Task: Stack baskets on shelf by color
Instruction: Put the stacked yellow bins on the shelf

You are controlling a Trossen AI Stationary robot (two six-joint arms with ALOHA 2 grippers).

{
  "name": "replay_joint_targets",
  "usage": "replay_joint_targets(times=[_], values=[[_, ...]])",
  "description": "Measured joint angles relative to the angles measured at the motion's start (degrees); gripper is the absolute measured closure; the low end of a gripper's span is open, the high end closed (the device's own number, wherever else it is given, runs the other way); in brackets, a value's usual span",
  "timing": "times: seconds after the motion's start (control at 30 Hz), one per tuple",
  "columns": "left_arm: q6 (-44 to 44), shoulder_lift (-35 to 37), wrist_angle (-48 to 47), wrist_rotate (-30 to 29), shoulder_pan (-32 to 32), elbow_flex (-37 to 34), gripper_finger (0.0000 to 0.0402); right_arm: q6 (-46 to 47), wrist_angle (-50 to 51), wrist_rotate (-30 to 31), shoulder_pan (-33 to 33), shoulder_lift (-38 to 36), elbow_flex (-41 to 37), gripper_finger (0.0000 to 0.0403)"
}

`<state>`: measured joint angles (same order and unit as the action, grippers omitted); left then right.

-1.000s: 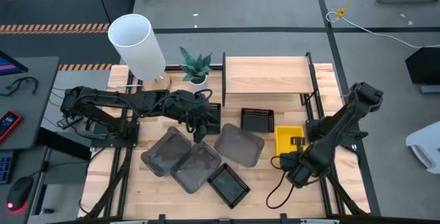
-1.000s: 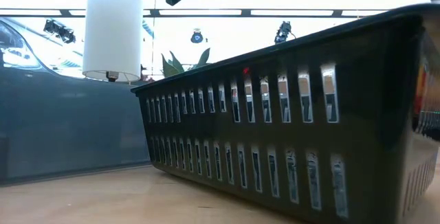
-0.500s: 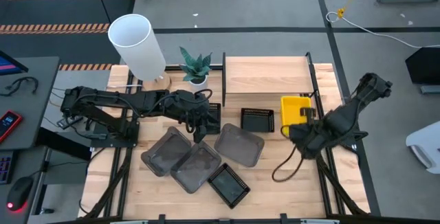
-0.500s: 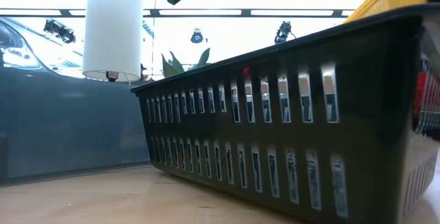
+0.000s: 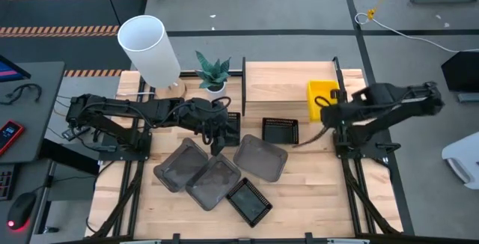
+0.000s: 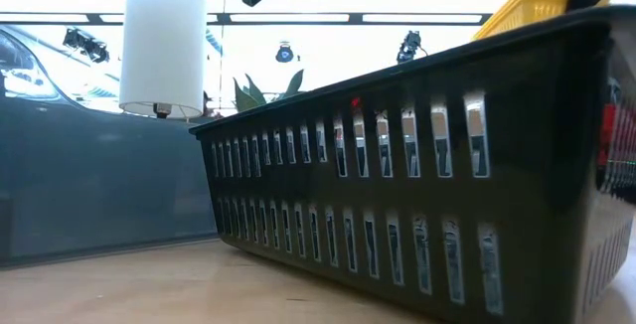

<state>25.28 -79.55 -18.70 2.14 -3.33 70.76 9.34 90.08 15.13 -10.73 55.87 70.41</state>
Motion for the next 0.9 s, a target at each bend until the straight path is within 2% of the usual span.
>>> replay_joint_targets(times=[0.23,0.43,0.73,0.9], values=[[-0.17,0.00,0.87,-1.62,0.01,0.00,0.0260,-14.68,-0.41,-2.02,14.79,-0.19,0.00,0.0392],[-0.37,0.00,0.85,-2.48,0.01,0.00,0.0260,-24.22,-0.92,-4.77,24.95,-0.21,0.00,0.0392],[-0.35,0.00,0.87,-2.50,-0.01,0.00,0.0260,-33.89,-3.41,-7.65,35.54,-0.17,-0.26,0.0391],[-0.35,0.00,0.87,-2.50,0.00,0.00,0.0260,-38.06,-5.16,-9.68,39.40,-0.15,-4.18,0.0390]])
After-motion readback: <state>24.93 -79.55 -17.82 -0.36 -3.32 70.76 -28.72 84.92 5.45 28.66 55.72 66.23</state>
